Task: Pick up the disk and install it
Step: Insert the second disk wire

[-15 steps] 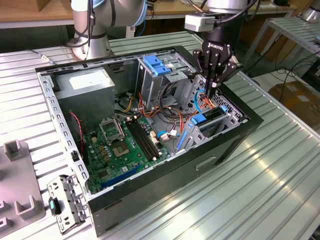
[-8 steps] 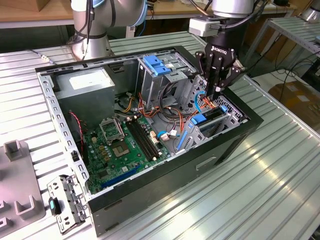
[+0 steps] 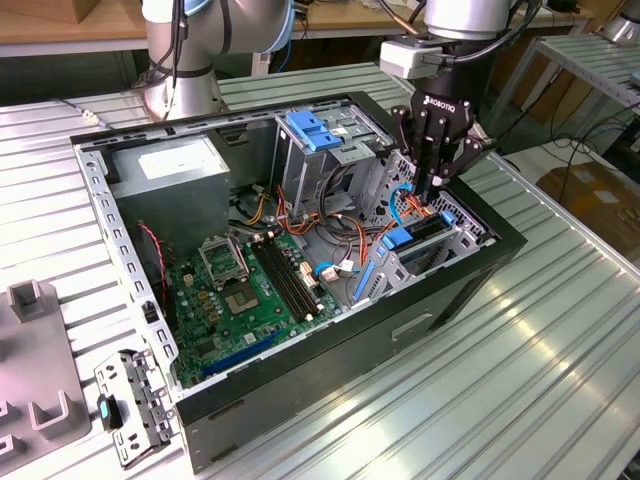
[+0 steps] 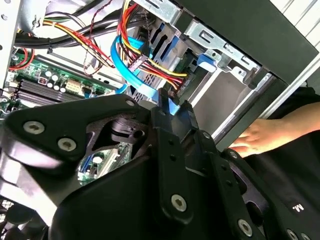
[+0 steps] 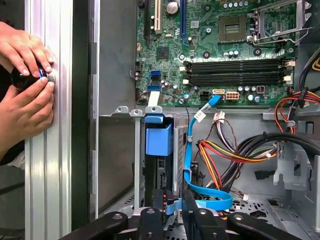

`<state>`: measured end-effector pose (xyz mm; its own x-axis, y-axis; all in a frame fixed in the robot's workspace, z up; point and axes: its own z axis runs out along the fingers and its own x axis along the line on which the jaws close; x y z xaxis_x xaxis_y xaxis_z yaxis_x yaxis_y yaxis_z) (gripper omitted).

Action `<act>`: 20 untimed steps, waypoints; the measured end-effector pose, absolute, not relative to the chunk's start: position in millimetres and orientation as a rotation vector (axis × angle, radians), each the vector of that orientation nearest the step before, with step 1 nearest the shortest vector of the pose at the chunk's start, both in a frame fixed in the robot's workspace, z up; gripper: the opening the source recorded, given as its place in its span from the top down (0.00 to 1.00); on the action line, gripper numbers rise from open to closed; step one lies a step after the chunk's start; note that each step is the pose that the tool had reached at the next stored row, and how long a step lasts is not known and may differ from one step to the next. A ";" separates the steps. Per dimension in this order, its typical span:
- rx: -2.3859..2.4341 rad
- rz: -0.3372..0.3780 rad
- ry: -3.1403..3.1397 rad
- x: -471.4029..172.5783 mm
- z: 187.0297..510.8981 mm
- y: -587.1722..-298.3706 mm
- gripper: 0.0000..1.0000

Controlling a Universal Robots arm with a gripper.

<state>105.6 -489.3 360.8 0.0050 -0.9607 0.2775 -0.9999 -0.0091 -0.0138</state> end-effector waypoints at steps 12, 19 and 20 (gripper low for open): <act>2.121 0.327 -2.101 92.8 356.0 -500.1 0.84; 2.140 0.308 -2.125 87.4 353.1 -505.5 0.84; 2.144 0.301 -2.130 87.4 352.8 -507.2 0.84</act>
<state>87.4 -507.2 352.8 -0.0006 -0.9772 0.2125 -0.9978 -0.0135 -0.0649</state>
